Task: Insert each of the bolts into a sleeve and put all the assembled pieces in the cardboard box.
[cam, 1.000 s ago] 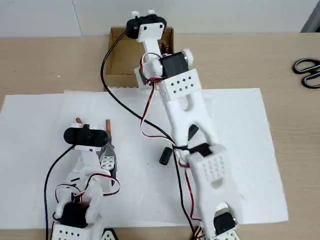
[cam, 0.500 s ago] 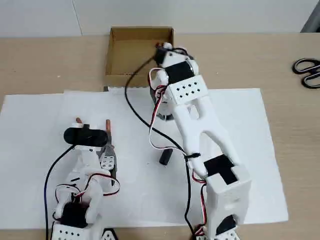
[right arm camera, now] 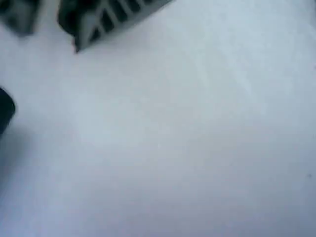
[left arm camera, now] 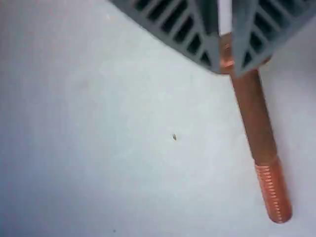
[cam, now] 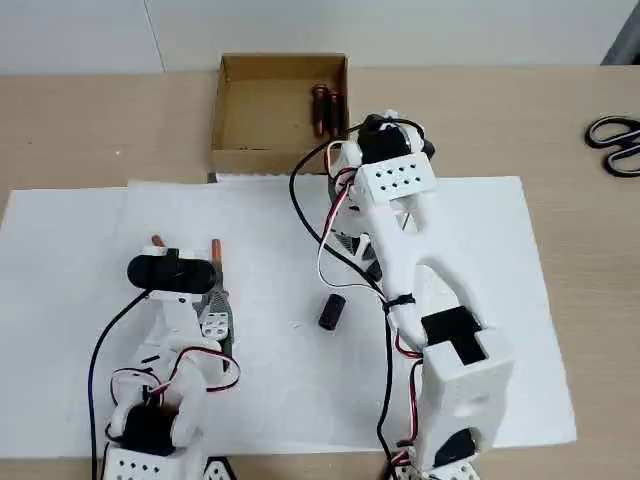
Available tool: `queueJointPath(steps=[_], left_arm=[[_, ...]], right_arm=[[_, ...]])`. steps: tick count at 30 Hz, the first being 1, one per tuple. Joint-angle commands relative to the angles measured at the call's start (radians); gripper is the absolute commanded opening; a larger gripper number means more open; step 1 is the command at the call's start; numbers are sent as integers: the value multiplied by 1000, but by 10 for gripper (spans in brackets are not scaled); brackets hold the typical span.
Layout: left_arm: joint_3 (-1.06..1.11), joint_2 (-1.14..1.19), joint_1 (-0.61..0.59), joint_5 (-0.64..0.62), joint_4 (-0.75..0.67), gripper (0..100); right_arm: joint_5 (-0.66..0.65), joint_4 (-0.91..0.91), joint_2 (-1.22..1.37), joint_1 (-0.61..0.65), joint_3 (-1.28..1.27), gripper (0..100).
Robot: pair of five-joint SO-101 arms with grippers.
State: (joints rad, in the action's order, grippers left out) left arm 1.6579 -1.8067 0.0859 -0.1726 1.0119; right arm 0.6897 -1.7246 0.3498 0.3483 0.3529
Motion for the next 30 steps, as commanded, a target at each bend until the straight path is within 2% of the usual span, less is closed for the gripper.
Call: queueJointPath(steps=[1,9,21,30], left_arm=[[-5,-9,-5,5,-25,6],[-5,-9,-5,5,-25,6],[-5,-9,-5,5,-25,6],[-5,-9,-5,5,-25,6]], right_arm=[[9,-12,-7,-15,3,161],[9,-5,67,-19,3,132],[-26,54,171,-90,9,133],[-26,79,220,-90,9,132]])
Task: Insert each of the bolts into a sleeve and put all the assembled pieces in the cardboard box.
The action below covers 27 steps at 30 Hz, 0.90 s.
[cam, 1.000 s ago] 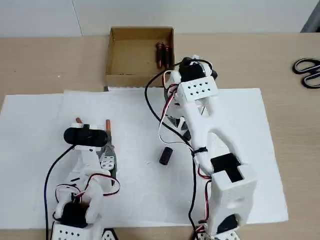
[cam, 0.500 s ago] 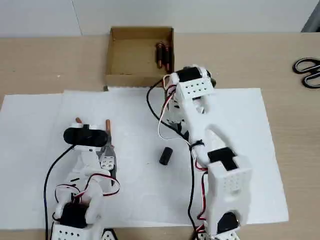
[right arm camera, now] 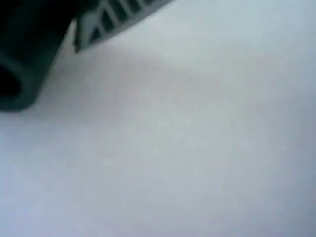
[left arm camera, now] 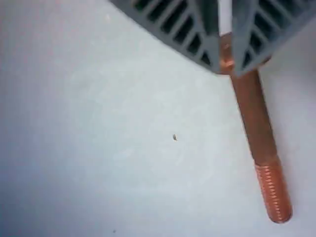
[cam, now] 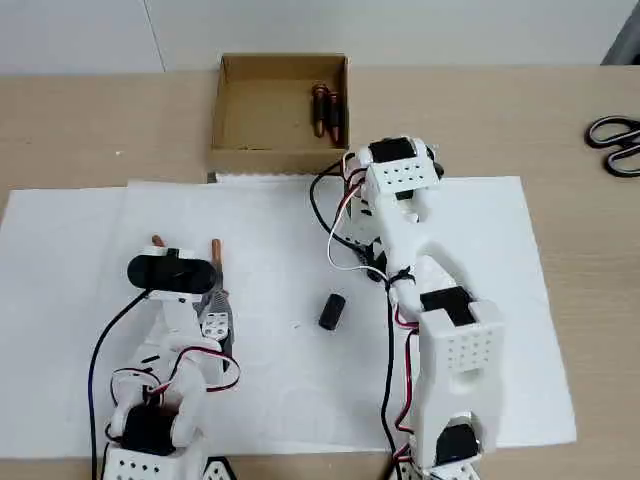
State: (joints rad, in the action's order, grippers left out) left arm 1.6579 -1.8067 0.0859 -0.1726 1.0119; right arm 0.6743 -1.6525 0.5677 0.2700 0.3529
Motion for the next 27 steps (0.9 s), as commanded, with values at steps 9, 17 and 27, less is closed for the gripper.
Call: queueJointPath(steps=[9,17,27], left_arm=[[-5,-9,-5,5,-25,6],[-5,-9,0,3,-23,6],[-242,-8,-3,-71,66,6]], right_arm=[[-11,8,38,-10,9,54],[-11,-47,-27,-7,71,2],[-97,-61,-282,7,97,2]])
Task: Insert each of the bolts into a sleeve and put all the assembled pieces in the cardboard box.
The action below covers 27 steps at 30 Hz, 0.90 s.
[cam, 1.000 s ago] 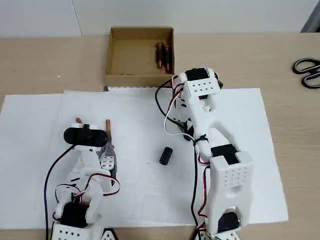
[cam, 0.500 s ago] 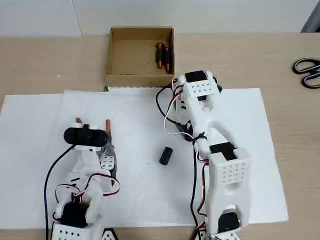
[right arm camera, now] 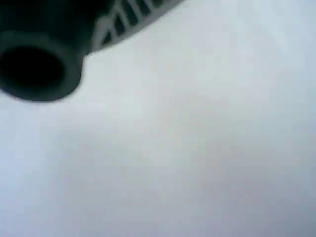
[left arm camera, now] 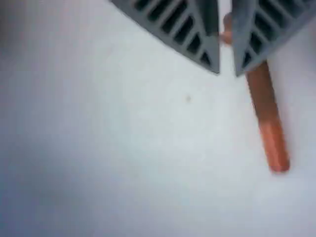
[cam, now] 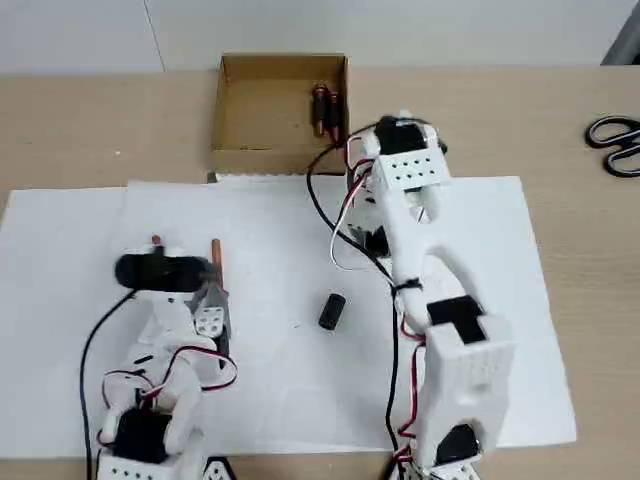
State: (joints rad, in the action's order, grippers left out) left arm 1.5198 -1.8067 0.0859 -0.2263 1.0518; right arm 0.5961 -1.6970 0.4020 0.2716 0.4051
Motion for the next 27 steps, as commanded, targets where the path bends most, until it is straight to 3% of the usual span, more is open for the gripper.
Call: queueJointPath(steps=[1,6,13,20,27], left_arm=[[-120,-6,-3,-15,41,6],[-246,103,-5,-14,130,6],[-601,545,-54,-14,143,6],[-977,956,-68,-15,407,6],[-1225,1249,-199,2,620,6]], right_arm=[[-18,-19,-134,5,43,2],[-14,-28,-200,2,-52,2],[-15,-27,-285,2,-226,2],[-15,-25,-318,-65,-311,2],[-18,-25,-318,-173,-328,2]])
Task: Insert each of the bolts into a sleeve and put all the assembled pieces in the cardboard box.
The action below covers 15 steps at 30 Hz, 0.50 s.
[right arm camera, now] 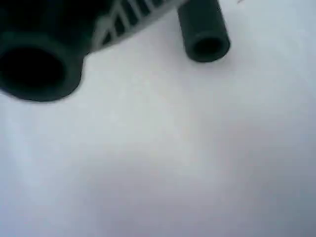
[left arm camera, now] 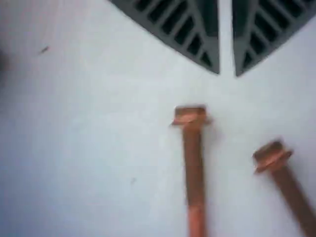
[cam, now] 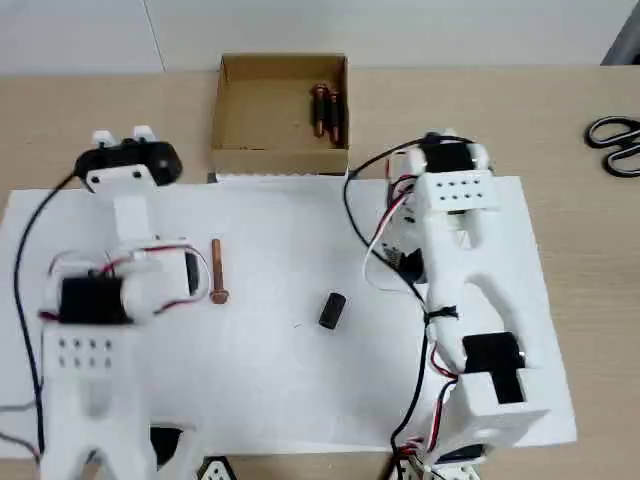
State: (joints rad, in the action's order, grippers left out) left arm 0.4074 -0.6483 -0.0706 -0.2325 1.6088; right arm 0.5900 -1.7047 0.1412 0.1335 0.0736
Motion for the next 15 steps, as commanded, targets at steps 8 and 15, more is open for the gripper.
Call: queueJointPath(steps=[8,15], left_arm=[[-222,196,-133,577,52,6],[-217,203,-137,1142,43,6]], right_arm=[[-11,-18,-58,-47,3,2],[-11,-18,-58,-50,-6,2]])
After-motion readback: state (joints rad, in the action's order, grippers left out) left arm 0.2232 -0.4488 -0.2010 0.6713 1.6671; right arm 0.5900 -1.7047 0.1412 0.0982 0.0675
